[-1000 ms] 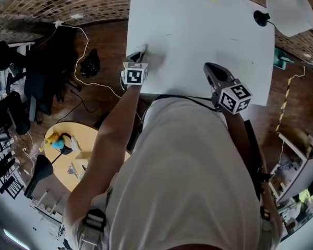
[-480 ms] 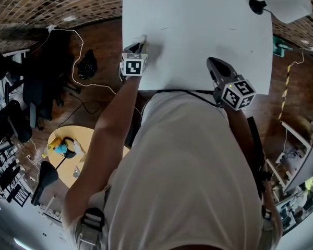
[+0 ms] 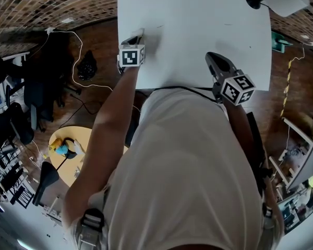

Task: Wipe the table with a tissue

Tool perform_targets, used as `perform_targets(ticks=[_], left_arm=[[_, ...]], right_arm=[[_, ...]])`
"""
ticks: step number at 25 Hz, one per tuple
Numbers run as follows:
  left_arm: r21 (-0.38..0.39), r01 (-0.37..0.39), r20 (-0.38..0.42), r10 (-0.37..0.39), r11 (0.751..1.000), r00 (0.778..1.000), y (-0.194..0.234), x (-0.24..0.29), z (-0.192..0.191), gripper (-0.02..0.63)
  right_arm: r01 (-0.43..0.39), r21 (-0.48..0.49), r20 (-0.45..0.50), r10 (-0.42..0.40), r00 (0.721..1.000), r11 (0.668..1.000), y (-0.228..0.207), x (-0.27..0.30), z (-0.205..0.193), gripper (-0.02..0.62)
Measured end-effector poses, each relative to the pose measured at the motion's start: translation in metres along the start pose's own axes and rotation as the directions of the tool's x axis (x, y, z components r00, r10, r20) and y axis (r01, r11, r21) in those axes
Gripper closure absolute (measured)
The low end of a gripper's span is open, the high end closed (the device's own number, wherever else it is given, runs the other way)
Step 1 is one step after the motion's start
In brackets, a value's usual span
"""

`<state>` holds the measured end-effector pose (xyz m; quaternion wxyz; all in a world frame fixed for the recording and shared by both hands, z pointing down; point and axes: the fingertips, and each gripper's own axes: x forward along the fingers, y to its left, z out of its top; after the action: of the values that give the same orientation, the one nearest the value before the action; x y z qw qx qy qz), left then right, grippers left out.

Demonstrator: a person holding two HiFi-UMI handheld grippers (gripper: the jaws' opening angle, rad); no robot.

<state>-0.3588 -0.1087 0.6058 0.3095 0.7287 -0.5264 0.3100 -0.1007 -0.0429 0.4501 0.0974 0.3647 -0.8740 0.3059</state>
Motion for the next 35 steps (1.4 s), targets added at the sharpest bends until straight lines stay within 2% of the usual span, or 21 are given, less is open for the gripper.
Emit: perform_targets(ticks=[2, 7, 12, 15, 19, 22, 27, 32, 35], left_arm=[[-0.029, 0.037, 0.004, -0.037, 0.999, 0.999, -0.009, -0.003, 0.0, 0.543], [0.016, 0.14, -0.011, -0.139, 0.99, 0.99, -0.063, -0.017, -0.009, 0.543], [0.004, 0.174, 0.003, -0.174, 0.985, 0.985, -0.097, -0.022, -0.03, 0.543], [-0.023, 0.125, 0.028, -0.124, 0.992, 0.992, -0.082, -0.021, -0.027, 0.543], [-0.097, 0.005, 0.056, 0.0, 0.995, 0.998, -0.038, -0.015, -0.007, 0.543], [-0.114, -0.072, 0.052, 0.079, 0.991, 0.996, -0.014, -0.009, 0.012, 0.543], [-0.074, -0.114, 0.012, 0.115, 0.991, 0.993, -0.015, 0.012, 0.026, 0.542], [-0.005, -0.204, -0.027, 0.204, 0.979, 0.979, -0.022, 0.018, 0.025, 0.548], [-0.006, -0.198, -0.025, 0.197, 0.98, 0.98, -0.033, 0.024, 0.032, 0.549]], right_arm=[[-0.007, 0.013, 0.004, 0.007, 1.0, 1.0, -0.003, 0.0, 0.001, 0.588], [-0.026, 0.019, 0.002, 0.026, 1.0, 0.999, -0.011, 0.008, 0.003, 0.588], [-0.052, 0.017, -0.017, 0.053, 0.998, 0.998, -0.014, 0.012, 0.006, 0.588], [-0.062, 0.017, -0.03, 0.063, 0.998, 0.998, -0.018, 0.012, 0.006, 0.588], [-0.06, 0.028, -0.042, 0.062, 0.997, 0.998, -0.026, 0.006, 0.005, 0.588], [-0.052, 0.038, -0.035, 0.053, 0.998, 0.998, -0.036, -0.001, 0.008, 0.588], [-0.032, 0.064, -0.018, 0.034, 0.999, 0.997, -0.056, -0.017, 0.015, 0.588], [-0.012, 0.096, -0.01, 0.013, 1.0, 0.995, -0.073, -0.034, 0.013, 0.588], [-0.006, 0.103, -0.011, 0.007, 1.0, 0.995, -0.082, -0.041, 0.014, 0.588]])
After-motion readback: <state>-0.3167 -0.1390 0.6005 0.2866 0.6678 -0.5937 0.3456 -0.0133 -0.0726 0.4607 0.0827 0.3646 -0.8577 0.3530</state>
